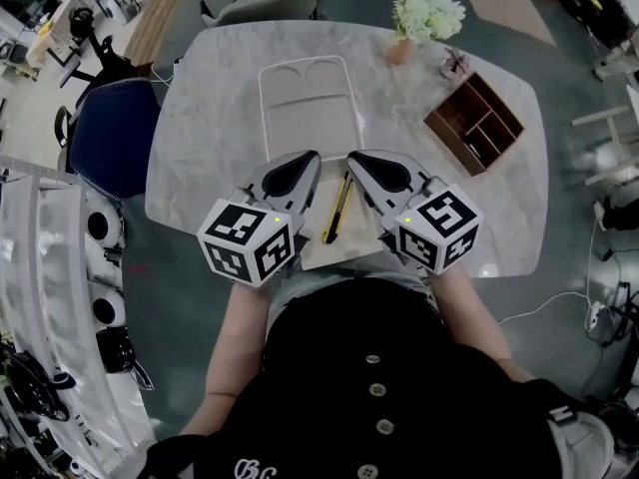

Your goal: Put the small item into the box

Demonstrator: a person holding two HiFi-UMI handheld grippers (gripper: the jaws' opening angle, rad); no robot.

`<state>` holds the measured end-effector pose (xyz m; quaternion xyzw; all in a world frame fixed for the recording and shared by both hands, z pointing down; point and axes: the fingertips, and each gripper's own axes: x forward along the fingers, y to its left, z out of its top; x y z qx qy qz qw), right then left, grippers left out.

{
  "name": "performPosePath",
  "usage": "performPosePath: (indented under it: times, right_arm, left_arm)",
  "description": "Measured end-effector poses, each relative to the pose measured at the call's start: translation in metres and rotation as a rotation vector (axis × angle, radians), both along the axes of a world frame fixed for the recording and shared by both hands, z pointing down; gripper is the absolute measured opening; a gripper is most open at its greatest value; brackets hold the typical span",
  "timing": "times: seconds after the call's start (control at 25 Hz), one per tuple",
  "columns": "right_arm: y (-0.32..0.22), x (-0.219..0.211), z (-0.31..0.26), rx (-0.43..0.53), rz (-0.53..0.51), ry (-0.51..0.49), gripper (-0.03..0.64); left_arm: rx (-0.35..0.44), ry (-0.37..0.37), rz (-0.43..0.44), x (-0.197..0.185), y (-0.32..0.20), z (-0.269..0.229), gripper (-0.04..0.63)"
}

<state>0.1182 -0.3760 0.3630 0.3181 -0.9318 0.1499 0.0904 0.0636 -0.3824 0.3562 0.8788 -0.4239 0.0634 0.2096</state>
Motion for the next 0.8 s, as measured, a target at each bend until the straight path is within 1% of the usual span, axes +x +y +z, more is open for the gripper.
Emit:
performPosePath:
  times: [0.2,0.44,0.52,0.68,0.8]
  right_arm:
    - [0.005,-0.006,-0.006,0.023,-0.014,-0.006,0.005]
    - [0.010,-0.005,-0.006,0.031,-0.022,0.004,0.005]
    - [0.012,-0.006,-0.005,0.032,-0.025,0.013,0.005]
    - [0.015,-0.008,0.001,0.023,-0.033,0.028,0.005]
    - [0.018,-0.009,0.002,0.019,-0.034,0.028,0.005]
  left_arm:
    - [-0.011,0.003,-0.007,-0.008,0.008,0.005,0.018]
    - [-0.018,0.049,-0.011,-0.006,0.015,0.008,0.017]
    - [-0.014,0.053,-0.007,-0.004,0.016,0.008,0.018]
    - [-0.013,0.048,0.031,0.003,0.019,0.011,0.018]
    - [-0.020,0.042,0.031,0.003,0.022,0.015,0.018]
